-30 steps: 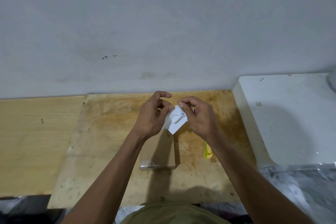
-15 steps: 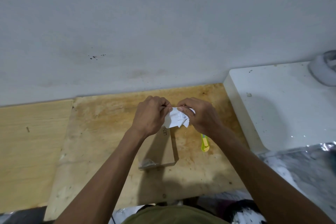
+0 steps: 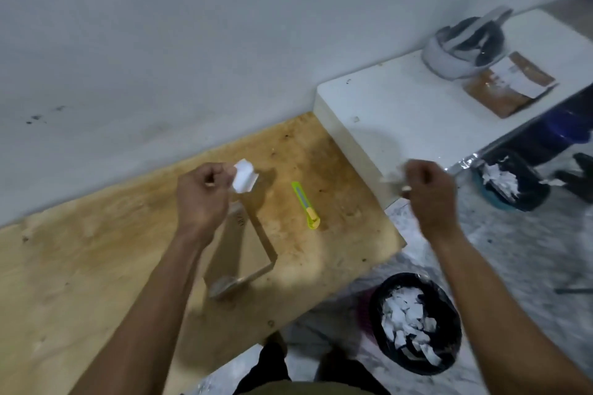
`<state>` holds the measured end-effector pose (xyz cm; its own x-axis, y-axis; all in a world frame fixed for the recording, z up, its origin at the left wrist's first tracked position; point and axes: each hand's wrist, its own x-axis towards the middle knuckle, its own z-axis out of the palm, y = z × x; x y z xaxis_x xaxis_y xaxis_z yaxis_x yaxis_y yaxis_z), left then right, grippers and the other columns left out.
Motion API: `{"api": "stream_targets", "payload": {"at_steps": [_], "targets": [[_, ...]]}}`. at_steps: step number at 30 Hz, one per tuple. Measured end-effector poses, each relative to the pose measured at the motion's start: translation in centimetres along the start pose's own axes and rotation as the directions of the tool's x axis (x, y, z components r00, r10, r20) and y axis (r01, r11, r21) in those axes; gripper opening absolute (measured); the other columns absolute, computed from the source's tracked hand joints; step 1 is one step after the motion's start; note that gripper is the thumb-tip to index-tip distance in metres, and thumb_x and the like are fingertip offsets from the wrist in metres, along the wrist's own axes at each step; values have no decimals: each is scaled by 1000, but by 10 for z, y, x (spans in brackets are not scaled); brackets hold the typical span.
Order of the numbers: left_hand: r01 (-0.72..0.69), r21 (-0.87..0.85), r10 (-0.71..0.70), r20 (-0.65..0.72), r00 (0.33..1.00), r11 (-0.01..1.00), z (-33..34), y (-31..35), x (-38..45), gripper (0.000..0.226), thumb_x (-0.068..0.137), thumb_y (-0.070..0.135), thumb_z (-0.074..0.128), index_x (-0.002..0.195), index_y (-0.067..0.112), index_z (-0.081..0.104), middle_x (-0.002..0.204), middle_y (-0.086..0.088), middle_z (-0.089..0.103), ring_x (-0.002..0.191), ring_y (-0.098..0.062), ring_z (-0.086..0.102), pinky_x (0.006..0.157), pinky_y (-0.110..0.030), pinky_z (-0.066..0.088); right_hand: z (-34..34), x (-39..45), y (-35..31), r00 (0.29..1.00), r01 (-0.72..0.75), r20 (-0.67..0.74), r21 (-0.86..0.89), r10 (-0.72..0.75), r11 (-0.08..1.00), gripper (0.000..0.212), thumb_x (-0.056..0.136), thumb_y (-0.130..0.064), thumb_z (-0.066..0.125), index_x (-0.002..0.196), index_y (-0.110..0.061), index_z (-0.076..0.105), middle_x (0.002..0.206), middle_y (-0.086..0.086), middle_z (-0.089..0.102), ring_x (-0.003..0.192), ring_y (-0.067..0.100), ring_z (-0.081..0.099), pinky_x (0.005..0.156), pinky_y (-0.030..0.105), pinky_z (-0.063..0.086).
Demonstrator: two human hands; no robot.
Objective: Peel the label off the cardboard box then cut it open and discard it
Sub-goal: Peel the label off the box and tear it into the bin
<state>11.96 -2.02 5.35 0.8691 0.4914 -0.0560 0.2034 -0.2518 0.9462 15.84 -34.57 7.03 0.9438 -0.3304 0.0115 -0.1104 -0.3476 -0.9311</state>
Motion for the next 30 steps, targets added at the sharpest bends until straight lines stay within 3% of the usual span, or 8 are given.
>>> {"api": "stream_targets", "payload": {"at_steps": [4,6,10,14,19,22,25,30], "targets": [[-120,68,108,155,982,990,11,8,-13,4,87,17,72,86,18,76,80,0,73,66,-1,57,70,-25,48,-66,-10,12,991,-12,-134,67,21,998,8,92,-23,67,92,-18,72,70,-7,67,61,8,60,55,30,53],[-139,63,122,217,969,988,39,18,-37,4,87,16,74,90,16,77,73,-1,67,63,-3,53,67,-26,46,-75,-33,17,987,43,-158,28,-39,999,8,91,-24,69,94,-19,74,70,-3,70,54,5,60,54,32,56],[-210,64,182,301,936,976,89,25,-97,9,89,14,70,81,12,75,80,-6,73,70,-10,57,68,-25,45,-111,-82,49,984,11,-175,-24,-15,1000,9,89,-31,69,86,-24,73,71,-1,72,55,12,65,60,42,60],[-248,60,205,393,896,967,134,31,-175,11,89,10,68,79,11,73,74,8,67,66,-2,54,66,-16,42,-166,-136,86,979,-87,-189,-54,75,995,21,93,-36,64,86,-17,68,75,-3,69,58,10,66,66,45,60],[-304,116,198,536,821,946,191,22,-265,7,85,19,71,79,18,74,74,6,70,64,-6,57,69,-26,48,-241,-201,131,956,-137,-282,-177,83,975,21,95,-31,60,86,-14,66,80,-2,66,75,10,61,67,13,42],[-357,147,194,624,757,922,222,26,-313,7,86,16,72,80,17,74,70,2,68,63,-12,59,68,-25,48,-275,-225,158,925,-221,-351,-197,141,955,19,96,-28,60,88,-12,66,83,1,65,72,6,55,65,2,38],[-404,141,203,689,696,904,246,25,-349,8,89,15,71,82,12,72,72,-5,68,65,-16,62,65,-25,46,-297,-237,183,880,-311,-427,-190,207,931,18,95,-30,61,86,-15,67,82,1,65,74,12,58,64,0,36],[-402,192,121,764,633,895,282,11,-375,10,91,16,70,81,14,71,81,2,71,76,-13,66,72,-26,52,-303,-240,216,814,-435,-491,-165,309,885,18,94,-34,61,87,-20,68,85,-1,65,77,14,59,59,8,32]]}}
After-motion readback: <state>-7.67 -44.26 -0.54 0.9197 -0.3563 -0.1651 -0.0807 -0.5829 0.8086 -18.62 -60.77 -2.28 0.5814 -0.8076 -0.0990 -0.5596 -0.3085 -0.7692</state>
